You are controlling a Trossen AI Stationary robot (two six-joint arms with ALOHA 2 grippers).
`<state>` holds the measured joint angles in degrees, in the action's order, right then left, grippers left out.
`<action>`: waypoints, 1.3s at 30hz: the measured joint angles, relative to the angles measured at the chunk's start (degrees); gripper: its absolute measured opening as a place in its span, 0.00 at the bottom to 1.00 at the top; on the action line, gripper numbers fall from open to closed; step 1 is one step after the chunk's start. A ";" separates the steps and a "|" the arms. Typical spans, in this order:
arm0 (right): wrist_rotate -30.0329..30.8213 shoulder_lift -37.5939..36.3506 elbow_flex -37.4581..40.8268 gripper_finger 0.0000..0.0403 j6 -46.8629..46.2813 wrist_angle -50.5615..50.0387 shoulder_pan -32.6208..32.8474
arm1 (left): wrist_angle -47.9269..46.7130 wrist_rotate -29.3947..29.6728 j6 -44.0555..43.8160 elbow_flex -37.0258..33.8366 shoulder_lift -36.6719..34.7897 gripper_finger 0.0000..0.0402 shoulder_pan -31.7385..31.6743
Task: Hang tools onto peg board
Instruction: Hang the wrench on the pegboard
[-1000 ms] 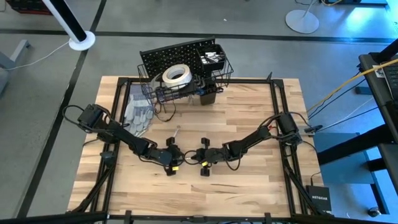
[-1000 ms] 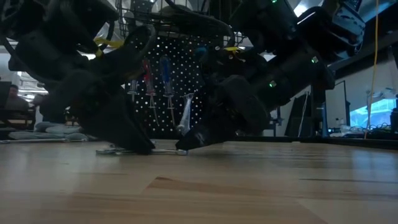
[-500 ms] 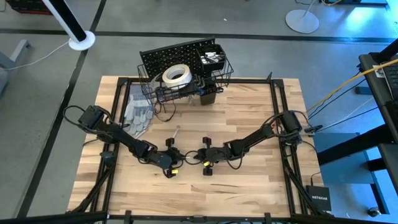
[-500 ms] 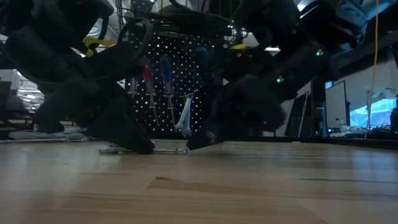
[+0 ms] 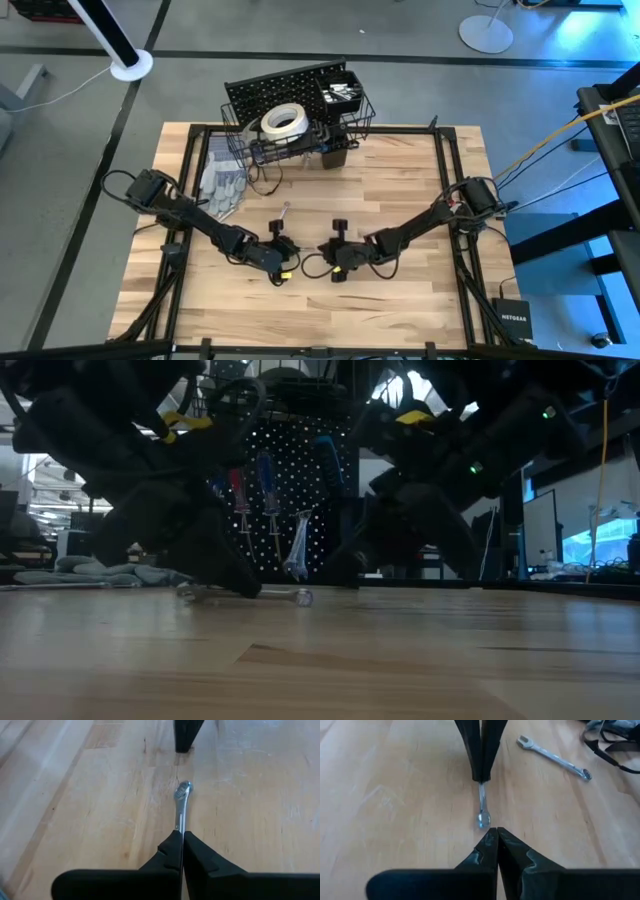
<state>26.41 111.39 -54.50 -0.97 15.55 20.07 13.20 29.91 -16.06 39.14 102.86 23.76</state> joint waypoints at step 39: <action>-6.50 6.78 -0.37 0.07 -1.39 8.76 -6.12 | 0.13 -2.07 -3.16 0.21 -0.49 0.00 -2.98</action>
<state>19.92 118.17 -54.87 -2.36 24.32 13.95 13.33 27.83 -19.22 39.35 102.37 20.78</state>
